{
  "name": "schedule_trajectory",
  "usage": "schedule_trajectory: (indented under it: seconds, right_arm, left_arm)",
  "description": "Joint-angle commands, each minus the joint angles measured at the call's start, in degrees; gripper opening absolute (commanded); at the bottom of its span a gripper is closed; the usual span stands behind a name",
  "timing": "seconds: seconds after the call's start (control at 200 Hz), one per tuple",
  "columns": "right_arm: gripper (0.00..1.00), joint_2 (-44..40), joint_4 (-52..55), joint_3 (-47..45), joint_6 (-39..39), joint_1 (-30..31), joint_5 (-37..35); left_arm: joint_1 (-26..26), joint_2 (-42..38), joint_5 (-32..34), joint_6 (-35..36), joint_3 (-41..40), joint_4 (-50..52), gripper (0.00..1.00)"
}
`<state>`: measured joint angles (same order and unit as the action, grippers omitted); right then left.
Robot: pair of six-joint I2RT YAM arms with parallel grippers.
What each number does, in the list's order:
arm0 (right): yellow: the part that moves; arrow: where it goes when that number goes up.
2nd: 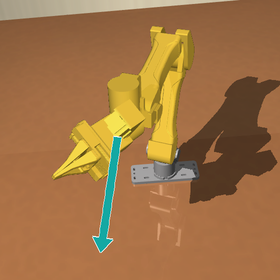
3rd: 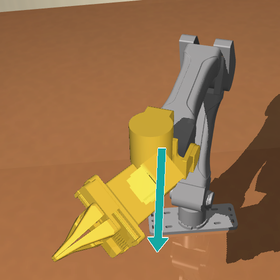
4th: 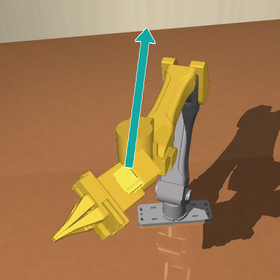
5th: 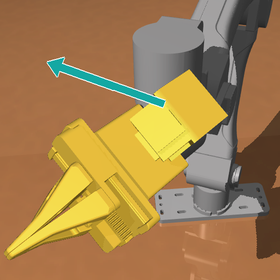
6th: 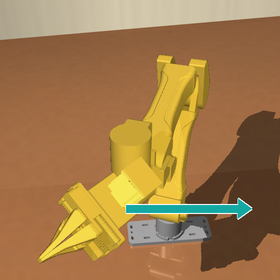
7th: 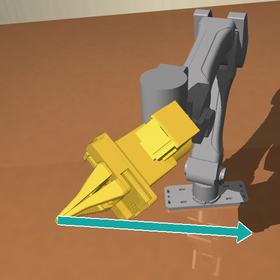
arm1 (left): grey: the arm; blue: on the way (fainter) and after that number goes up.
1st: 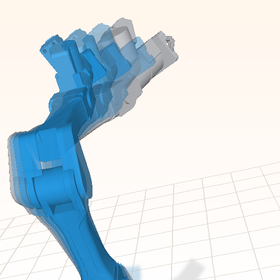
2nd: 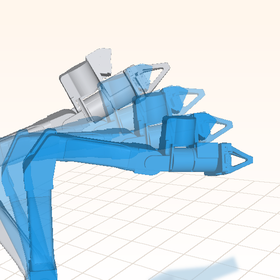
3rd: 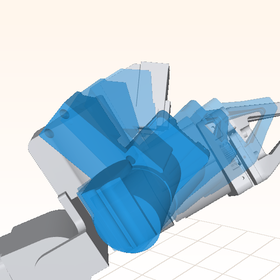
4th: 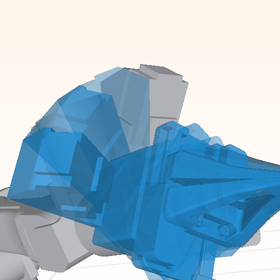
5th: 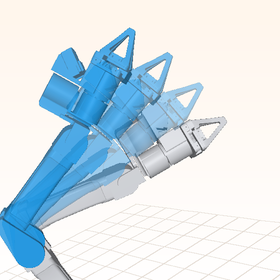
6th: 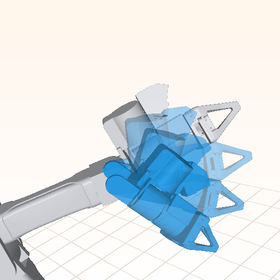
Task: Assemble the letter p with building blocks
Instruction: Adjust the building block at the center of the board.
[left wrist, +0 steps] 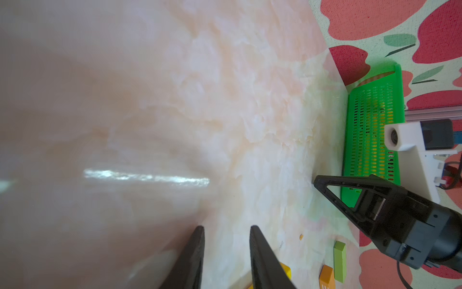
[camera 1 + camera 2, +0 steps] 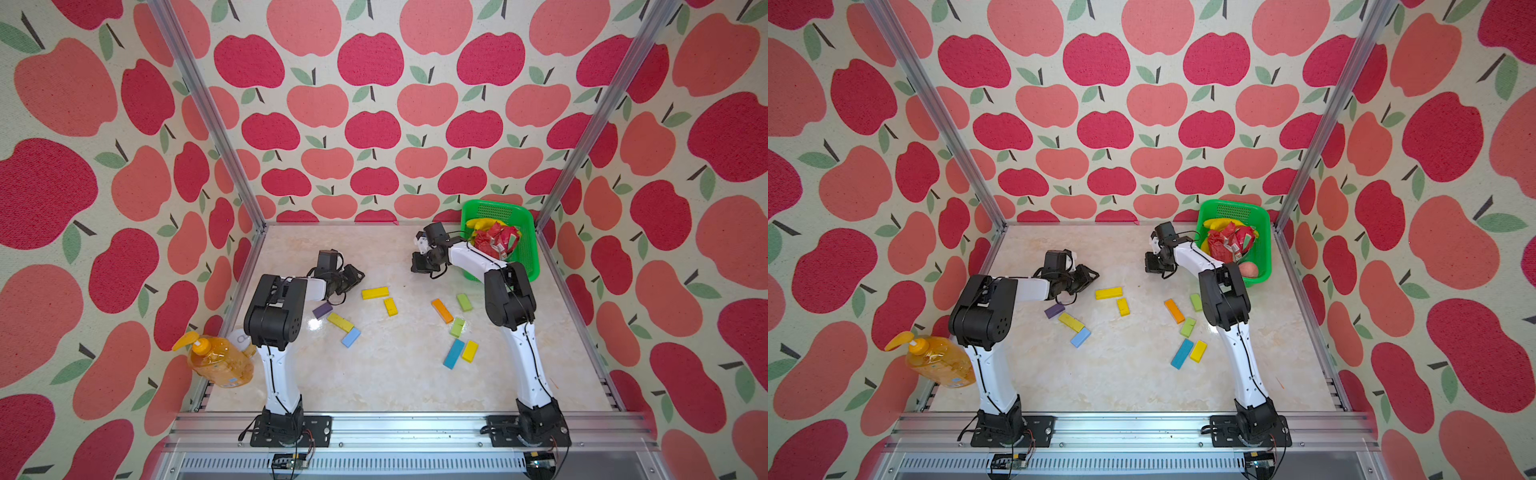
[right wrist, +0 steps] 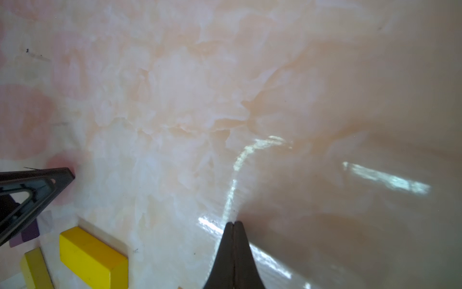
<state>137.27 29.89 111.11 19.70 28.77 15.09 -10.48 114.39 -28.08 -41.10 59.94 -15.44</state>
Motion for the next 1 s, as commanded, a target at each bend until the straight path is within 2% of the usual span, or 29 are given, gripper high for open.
schedule_trajectory:
  seconds: [0.0,0.08,0.195,0.28,0.42,0.465,0.665,0.995]
  right_arm:
    - [0.00,-2.3,-0.8,0.2,1.7,0.7,-0.4]
    - [0.00,-1.1,1.4,2.4,2.1,0.7,-1.6]
    - [0.00,-2.5,0.3,1.7,-0.9,0.6,-6.6]
    - [0.00,-2.8,1.0,3.6,-2.5,0.4,-6.9]
    - [0.00,2.4,11.2,14.6,-3.8,0.6,-0.2]
    - [0.00,3.4,13.0,16.1,-4.1,0.8,2.1]
    - [0.00,5.2,20.9,17.9,-6.6,2.8,7.0]
    - [0.00,5.1,31.0,18.6,-9.3,4.4,9.3]
  left_arm:
    - [0.1,-1.2,1.4,0.4,-2.5,5.5,0.34]
    - [0.7,-2.8,2.9,2.0,-1.7,8.8,0.35]
    - [0.6,-4.4,7.7,7.4,3.9,21.0,0.36]
    - [1.0,-6.7,10.6,10.5,5.8,25.7,0.36]
    - [1.1,-8.1,6.9,12.8,8.5,31.6,0.32]
    - [0.8,-8.0,6.1,13.3,9.0,33.4,0.27]
    - [0.6,-8.5,4.9,14.1,6.7,36.3,0.15]
    - [0.2,-8.6,2.0,15.7,6.0,37.2,0.12]
